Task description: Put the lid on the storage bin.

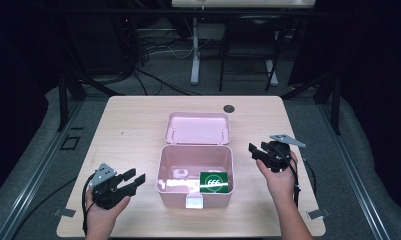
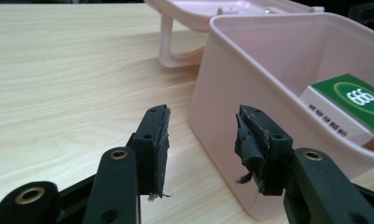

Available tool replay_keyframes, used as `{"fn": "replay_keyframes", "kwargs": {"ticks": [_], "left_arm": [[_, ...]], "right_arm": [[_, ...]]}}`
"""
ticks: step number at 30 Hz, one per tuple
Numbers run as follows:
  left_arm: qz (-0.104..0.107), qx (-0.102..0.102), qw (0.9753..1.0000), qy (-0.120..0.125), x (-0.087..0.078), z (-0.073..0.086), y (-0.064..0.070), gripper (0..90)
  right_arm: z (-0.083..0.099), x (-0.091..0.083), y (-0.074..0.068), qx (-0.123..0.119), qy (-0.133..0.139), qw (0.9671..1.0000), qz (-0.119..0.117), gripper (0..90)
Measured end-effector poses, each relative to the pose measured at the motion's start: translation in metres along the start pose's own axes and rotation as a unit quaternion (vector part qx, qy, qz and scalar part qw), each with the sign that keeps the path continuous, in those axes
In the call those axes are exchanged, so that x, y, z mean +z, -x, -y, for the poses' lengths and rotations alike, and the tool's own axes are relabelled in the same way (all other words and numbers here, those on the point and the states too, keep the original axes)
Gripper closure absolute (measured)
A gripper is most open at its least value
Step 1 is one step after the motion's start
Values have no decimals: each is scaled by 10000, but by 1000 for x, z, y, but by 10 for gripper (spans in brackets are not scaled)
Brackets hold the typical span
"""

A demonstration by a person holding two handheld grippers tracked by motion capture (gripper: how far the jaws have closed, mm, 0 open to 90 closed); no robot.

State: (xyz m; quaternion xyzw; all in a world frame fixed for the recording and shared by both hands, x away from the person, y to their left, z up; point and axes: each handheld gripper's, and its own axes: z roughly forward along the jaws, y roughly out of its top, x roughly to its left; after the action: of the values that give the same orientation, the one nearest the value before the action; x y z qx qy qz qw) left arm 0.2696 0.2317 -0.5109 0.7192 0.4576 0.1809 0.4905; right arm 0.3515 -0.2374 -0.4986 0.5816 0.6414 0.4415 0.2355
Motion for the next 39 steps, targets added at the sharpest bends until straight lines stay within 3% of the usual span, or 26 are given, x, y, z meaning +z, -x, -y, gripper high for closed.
{"fn": "replay_keyframes", "kwargs": {"ticks": [16, 25, 29, 30, 32, 36, 39], "left_arm": [[-43, 1, 9999, -101, 2, 6, -5, 537], [-51, 5, 10000, -45, -1, 5, -5, 538], [-33, -9, 10000, -50, -1, 4, -5, 538], [-6, -16, 10000, -35, -1, 4, -4, 540], [23, 19, 10000, -80, -1, 2, -3, 540], [115, 37, 9999, -29, -1, 0, 2, 536], [162, 61, 9998, -9, 0, -2, 5, 534]], "right_arm": [[3, 4, -2, -47, -118, 9999, -58, 477], [5, 14, -9, -213, -397, 9988, -196, 468], [1, 15, -11, -210, -425, 9985, -270, 470], [-2, 16, -15, -267, -472, 9978, -381, 470], [-5, 18, -18, -471, -592, 9964, -375, 470], [-17, 20, -22, -460, -772, 9940, -626, 470], [-23, 21, -24, -459, -783, 9935, -687, 472]]}}
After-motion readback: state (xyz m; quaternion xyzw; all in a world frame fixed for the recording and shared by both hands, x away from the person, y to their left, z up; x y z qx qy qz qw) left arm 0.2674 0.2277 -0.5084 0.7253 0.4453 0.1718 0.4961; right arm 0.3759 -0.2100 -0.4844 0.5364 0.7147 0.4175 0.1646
